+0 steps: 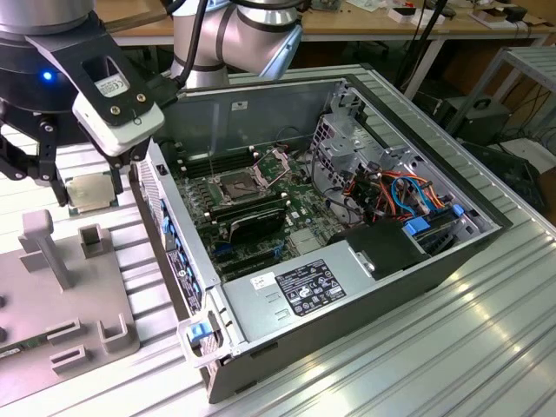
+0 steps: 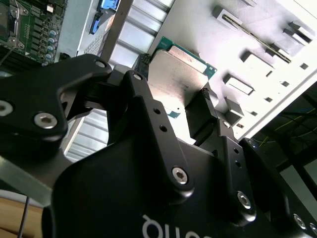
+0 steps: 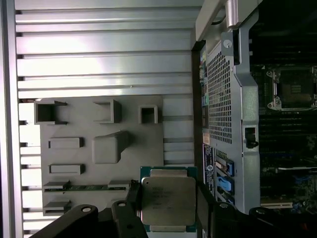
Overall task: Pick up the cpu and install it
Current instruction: 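Pick up the cpu and move it towards the insertion slot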
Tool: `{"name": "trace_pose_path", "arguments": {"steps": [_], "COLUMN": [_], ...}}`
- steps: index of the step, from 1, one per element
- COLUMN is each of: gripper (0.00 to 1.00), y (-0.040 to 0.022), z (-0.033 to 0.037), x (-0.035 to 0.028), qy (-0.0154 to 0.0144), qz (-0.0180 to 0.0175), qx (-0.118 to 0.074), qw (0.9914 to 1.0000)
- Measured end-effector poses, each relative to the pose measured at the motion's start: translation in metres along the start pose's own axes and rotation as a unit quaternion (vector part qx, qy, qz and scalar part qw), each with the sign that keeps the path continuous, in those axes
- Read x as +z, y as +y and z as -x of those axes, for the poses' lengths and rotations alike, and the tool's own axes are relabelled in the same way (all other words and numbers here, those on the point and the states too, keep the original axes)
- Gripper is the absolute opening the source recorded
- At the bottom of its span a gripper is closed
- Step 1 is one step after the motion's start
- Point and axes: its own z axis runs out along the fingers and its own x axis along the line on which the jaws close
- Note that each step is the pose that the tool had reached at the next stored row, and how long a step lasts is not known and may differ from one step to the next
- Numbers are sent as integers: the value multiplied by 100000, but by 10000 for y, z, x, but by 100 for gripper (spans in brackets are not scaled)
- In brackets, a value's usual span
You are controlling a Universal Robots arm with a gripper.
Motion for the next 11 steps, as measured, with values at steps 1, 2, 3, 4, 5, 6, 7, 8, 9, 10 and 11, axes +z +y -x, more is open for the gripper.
{"name": "trace_pose_path", "arguments": {"steps": [1, 2, 3, 4, 5, 6, 7, 8, 9, 10, 11], "gripper": [55, 55, 55, 55, 55, 55, 55, 55, 55, 55, 55], "y": [0, 0, 1, 4, 5, 5, 5, 5, 5, 5, 5], "z": [0, 0, 34, 104, 140, 146, 148, 150, 152, 154, 156], "x": [-8, -18, -19, -18, -17, -17, -17, -17, -17, -17, -17], "qy": [-4, -5, 0, -4, -6, -5, -4, -6, -4, -3, -5], "qz": [3, 3, 1, 6, 7, 6, 3, 7, 3, 2, 5], "qx": [0, -4, -4, -2, 0, -1, -2, -2, -1, -1, 0], "qw": [100000, 100000, 100000, 100000, 100000, 100000, 100000, 100000, 100000, 100000, 100000]}}
